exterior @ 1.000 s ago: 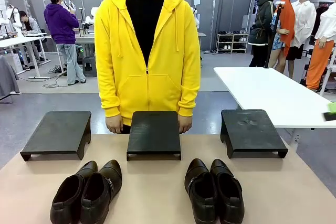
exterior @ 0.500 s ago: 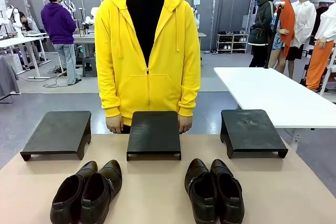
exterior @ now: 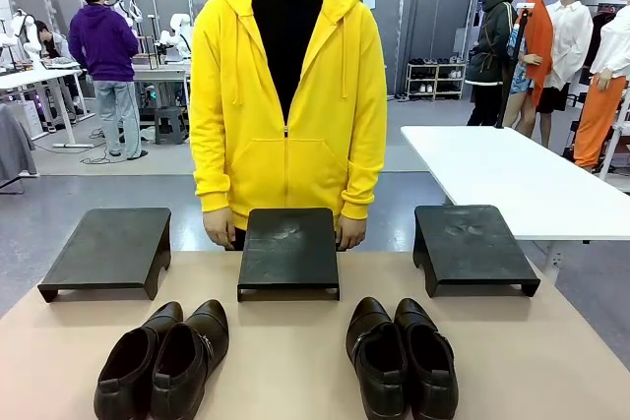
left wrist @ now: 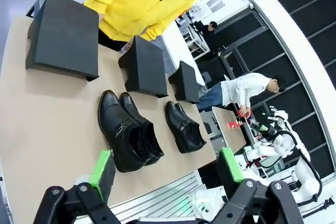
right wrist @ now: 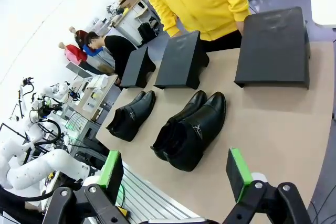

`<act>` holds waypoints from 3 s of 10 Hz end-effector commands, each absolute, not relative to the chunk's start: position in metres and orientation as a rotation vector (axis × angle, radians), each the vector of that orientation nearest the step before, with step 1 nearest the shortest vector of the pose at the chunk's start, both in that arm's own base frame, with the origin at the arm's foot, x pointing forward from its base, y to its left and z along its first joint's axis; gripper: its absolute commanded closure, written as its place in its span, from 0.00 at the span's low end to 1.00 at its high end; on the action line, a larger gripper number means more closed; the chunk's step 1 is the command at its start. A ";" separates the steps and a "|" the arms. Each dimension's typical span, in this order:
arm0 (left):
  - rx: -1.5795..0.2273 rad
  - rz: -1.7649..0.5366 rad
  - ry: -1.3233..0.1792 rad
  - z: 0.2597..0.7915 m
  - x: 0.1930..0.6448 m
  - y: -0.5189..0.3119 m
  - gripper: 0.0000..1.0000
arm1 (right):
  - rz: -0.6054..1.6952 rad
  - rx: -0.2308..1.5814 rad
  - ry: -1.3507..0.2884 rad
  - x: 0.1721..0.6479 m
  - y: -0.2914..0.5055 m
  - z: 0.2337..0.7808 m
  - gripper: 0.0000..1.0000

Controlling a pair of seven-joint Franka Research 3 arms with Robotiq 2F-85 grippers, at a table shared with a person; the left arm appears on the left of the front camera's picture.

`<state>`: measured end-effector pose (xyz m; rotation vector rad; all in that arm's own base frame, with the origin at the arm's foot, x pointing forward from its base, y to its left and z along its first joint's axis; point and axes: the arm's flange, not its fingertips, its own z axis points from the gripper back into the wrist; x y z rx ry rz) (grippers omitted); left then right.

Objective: Place the shoes on the stand as instructed by the person.
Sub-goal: Pick up one pair of Shoes and place it on the Shoes Stand indicated by the person.

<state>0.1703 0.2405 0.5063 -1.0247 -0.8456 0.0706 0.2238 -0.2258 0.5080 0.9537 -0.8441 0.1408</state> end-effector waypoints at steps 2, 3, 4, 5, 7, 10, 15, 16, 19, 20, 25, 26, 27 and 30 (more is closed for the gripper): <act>-1.029 0.044 -0.859 0.509 0.171 0.243 0.00 | 0.158 0.956 -0.861 0.223 -0.228 0.511 0.00; -1.029 0.044 -0.859 0.509 0.171 0.243 0.00 | 0.158 0.956 -0.861 0.223 -0.228 0.511 0.00; -1.029 0.044 -0.859 0.509 0.171 0.243 0.00 | 0.158 0.956 -0.861 0.223 -0.228 0.511 0.00; -1.029 0.044 -0.859 0.509 0.171 0.243 0.00 | 0.158 0.956 -0.861 0.223 -0.228 0.511 0.00; -1.029 0.044 -0.859 0.509 0.171 0.243 0.00 | 0.158 0.956 -0.861 0.223 -0.228 0.511 0.00; -1.029 0.044 -0.859 0.509 0.171 0.243 0.00 | 0.158 0.956 -0.861 0.223 -0.228 0.511 0.00; -1.029 0.044 -0.859 0.509 0.171 0.243 0.00 | 0.158 0.956 -0.861 0.223 -0.228 0.511 0.00; -1.029 0.044 -0.859 0.509 0.171 0.243 0.00 | 0.158 0.956 -0.861 0.223 -0.228 0.511 0.00; -1.023 0.069 -0.838 0.506 0.169 0.241 0.00 | 0.158 0.956 -0.861 0.223 -0.228 0.511 0.00; -1.005 0.020 -0.739 0.521 0.175 0.228 0.00 | 0.158 0.956 -0.861 0.223 -0.228 0.511 0.00; -0.905 -0.235 -0.421 0.614 0.257 0.093 0.00 | 0.158 0.956 -0.861 0.223 -0.228 0.511 0.00; -0.827 -0.285 -0.352 0.629 0.274 0.056 0.00 | 0.158 0.956 -0.861 0.223 -0.228 0.511 0.00; -0.766 -0.355 -0.307 0.644 0.286 0.014 0.00 | 0.158 0.956 -0.861 0.223 -0.228 0.511 0.00; -0.511 -0.294 -0.258 0.640 0.297 -0.081 0.00 | 0.158 0.956 -0.861 0.223 -0.228 0.511 0.00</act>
